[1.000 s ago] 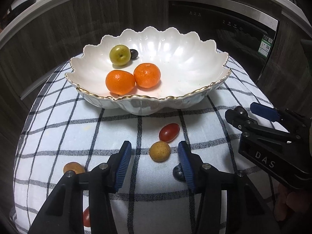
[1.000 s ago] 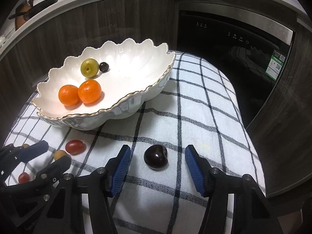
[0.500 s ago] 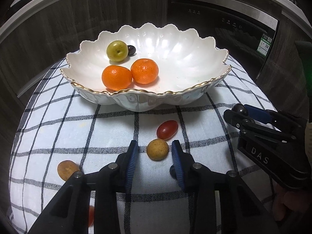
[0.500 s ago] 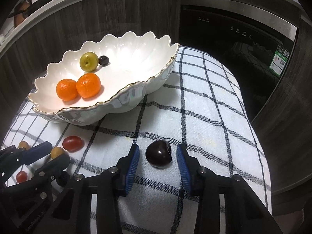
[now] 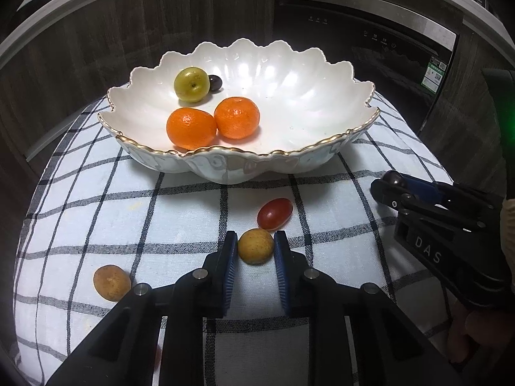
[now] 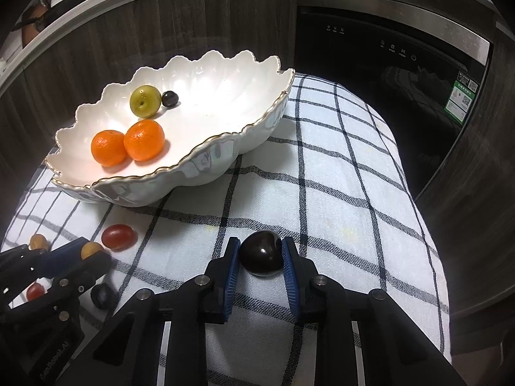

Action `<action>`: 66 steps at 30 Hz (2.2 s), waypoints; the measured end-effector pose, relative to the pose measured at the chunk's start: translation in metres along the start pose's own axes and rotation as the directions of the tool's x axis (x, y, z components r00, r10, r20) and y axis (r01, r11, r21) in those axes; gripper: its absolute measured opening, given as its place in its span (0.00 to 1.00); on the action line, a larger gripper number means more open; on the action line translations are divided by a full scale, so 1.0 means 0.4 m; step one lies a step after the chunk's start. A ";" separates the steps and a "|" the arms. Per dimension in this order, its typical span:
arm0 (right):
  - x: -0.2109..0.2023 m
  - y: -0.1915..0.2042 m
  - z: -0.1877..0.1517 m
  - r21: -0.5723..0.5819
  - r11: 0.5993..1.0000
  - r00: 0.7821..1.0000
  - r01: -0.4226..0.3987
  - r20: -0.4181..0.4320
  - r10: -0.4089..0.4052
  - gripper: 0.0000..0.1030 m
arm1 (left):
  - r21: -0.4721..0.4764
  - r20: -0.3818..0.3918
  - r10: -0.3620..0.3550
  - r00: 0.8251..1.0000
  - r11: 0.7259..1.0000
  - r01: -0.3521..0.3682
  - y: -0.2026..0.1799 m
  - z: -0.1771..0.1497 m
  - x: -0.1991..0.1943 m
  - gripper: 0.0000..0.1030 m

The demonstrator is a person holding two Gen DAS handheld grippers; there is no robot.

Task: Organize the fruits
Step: 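Close the right tool on a second dark plum while the left tool grasps a small tan fruit, then lift the dark plum and small tan fruit and carry them over the bowl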

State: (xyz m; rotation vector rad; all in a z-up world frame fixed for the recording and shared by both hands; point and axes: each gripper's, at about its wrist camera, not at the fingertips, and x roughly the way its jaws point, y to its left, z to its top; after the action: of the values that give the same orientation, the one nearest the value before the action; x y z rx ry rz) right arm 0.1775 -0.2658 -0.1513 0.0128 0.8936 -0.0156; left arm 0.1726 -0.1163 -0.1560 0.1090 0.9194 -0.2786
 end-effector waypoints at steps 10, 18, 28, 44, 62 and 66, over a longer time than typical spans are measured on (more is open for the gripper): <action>-0.013 0.003 0.003 0.002 1.000 1.000 -0.003 0.007 0.003 0.27 | 0.002 0.011 0.008 1.000 1.000 -0.008 0.003 0.004 -0.012 0.23; -0.034 0.008 0.012 0.007 1.000 1.000 -0.006 0.021 0.005 0.27 | 0.001 0.031 0.018 0.999 1.000 -0.018 0.009 0.011 -0.037 0.23; -0.079 0.017 0.023 0.003 1.000 0.999 -0.008 0.053 0.008 0.27 | 0.001 0.066 0.035 0.997 0.999 -0.035 0.013 0.027 -0.079 0.23; -0.160 0.047 0.063 -0.012 1.000 0.994 -0.006 0.112 0.007 0.27 | -0.019 0.117 0.052 0.992 0.999 -0.050 0.030 0.054 -0.151 0.23; -0.214 0.066 0.125 -0.019 1.000 0.984 -0.018 0.176 0.021 0.27 | -0.020 0.160 0.065 0.985 0.998 -0.063 0.049 0.118 -0.192 0.23; -0.220 0.065 0.142 -0.020 1.000 0.982 -0.019 0.187 0.022 0.27 | -0.021 0.167 0.066 0.984 0.998 -0.064 0.049 0.136 -0.195 0.23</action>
State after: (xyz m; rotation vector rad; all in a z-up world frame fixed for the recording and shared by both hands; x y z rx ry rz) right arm 0.1671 -0.2399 -0.0471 0.0036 0.7051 0.0107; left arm 0.1752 -0.0940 -0.0615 0.0996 0.7496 -0.2166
